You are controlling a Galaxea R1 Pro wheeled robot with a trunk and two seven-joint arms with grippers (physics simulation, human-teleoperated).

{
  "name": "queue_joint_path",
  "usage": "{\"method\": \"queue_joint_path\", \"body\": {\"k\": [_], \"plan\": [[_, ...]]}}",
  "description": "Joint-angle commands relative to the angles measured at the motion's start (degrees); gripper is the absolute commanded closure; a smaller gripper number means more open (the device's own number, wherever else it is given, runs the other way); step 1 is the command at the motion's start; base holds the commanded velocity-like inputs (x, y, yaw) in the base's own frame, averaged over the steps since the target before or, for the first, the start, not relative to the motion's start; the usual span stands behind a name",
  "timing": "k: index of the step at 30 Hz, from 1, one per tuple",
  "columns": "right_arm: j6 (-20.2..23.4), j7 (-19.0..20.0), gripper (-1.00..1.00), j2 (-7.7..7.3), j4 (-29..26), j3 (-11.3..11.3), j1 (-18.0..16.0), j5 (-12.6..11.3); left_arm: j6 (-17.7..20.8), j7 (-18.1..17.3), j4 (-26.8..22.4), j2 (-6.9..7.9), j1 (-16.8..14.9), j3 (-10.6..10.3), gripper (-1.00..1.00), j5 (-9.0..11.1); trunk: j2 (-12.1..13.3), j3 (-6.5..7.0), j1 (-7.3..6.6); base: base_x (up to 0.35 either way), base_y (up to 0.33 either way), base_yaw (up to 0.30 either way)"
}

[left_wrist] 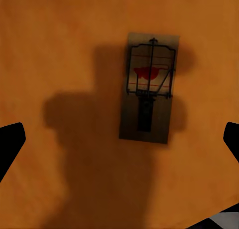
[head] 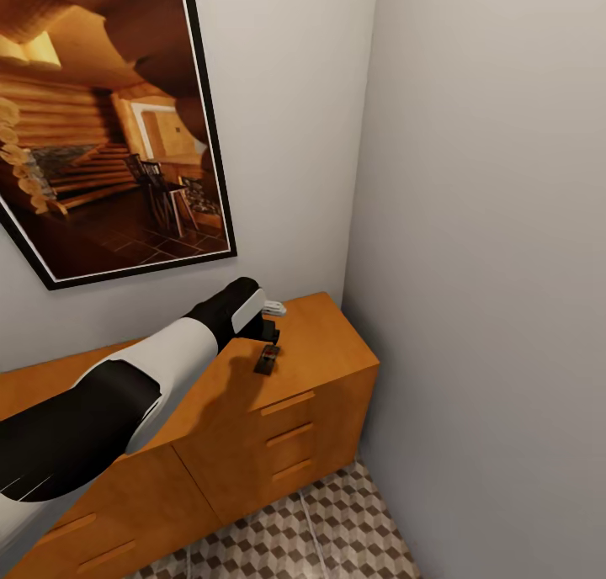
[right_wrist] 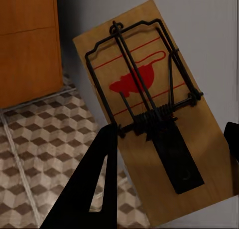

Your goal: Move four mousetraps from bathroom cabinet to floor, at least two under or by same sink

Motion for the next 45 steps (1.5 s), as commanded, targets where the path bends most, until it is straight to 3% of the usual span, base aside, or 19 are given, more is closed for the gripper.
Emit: {"method": "queue_joint_path", "body": {"k": [1, 5, 19, 45], "plan": [[-0.32, -0.57, 1.00, 0.01, 0.03, 0.15, 0.68, 0.57, 0.13, 0.38, -0.01, 0.00, -0.06, -0.24, -1.00, 0.48, -0.11, -0.11, 0.04, 0.000, 0.000, 0.000], [-0.32, -0.59, 1.00, 0.01, 0.05, 0.12, 2.21, 0.57, 0.13, 0.38, -0.01, 0.00, -0.06, -0.24, -1.00, 0.55, -0.11, -0.11, 0.04, 0.000, 0.000, 0.000], [-0.32, -0.54, 1.00, -0.07, 0.12, 0.09, 2.37, 0.57, 0.13, 0.38, -0.01, 0.00, 1.24, -0.24, -1.00, 0.66, -0.11, -0.14, 0.04, 0.000, 0.000, 0.000], [-0.32, -0.50, 1.00, -0.05, 0.82, 0.09, 2.37, 0.59, 0.14, -1.88, -0.21, 0.00, 2.40, 0.05, -1.00, 0.91, -0.11, -1.54, 0.04, 0.000, 0.000, 0.000]]}}
